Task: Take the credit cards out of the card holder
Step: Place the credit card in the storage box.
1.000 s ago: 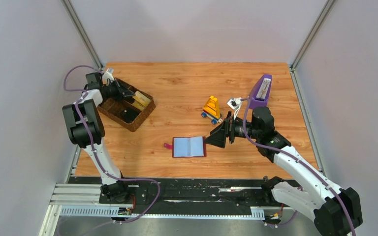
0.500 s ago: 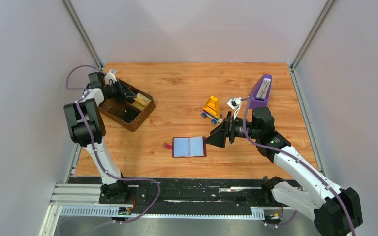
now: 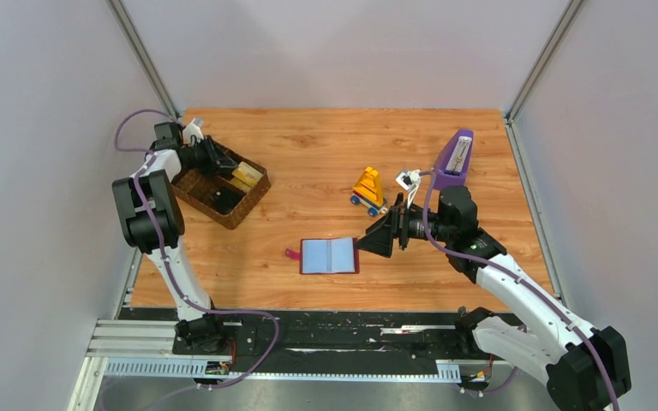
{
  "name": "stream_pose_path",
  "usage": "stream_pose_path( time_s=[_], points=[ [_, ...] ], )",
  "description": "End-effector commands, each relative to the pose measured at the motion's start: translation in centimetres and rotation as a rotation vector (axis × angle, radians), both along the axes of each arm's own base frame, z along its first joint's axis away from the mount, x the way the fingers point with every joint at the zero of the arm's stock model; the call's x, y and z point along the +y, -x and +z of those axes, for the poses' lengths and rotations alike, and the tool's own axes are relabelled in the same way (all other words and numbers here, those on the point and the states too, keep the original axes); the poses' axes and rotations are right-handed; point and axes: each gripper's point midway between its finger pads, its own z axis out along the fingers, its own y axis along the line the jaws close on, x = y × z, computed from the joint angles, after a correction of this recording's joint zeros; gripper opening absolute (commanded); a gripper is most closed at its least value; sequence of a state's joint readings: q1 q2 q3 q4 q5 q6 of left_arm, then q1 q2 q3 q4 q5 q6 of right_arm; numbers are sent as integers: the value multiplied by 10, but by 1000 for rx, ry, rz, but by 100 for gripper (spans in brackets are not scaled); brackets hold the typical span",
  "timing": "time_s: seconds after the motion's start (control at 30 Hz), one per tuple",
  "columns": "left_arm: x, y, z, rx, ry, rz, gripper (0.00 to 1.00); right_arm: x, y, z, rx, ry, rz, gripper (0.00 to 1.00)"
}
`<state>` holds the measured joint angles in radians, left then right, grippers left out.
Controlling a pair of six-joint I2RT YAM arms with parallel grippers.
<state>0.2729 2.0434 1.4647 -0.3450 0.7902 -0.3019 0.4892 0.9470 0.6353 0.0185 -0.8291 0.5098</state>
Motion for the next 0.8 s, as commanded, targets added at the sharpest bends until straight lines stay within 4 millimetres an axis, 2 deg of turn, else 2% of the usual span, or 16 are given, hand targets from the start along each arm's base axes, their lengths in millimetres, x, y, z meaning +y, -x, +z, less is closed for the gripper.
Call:
stream_pose_path(
  time_s=[0.0,0.3,0.47,0.67,0.77],
  points=[
    [1,-6,4,-22,-36,-28,29,0,-5,23,-97,-30,-8,100],
    [0,-8,6,-21,-42,-41,30,1,-7,24,-98,-31,-8,100],
    [-2,-8,13,-23,-42,-47,31,0,-16,15,-53,-8,-64,100],
    [-10,-5,39,-47,-68,-65,31,-6,-35,-5,78,70,-193,100],
    [-20,-1,61,-73,-91,-86,31,-14,-48,-15,126,123,-292,100]
  ],
)
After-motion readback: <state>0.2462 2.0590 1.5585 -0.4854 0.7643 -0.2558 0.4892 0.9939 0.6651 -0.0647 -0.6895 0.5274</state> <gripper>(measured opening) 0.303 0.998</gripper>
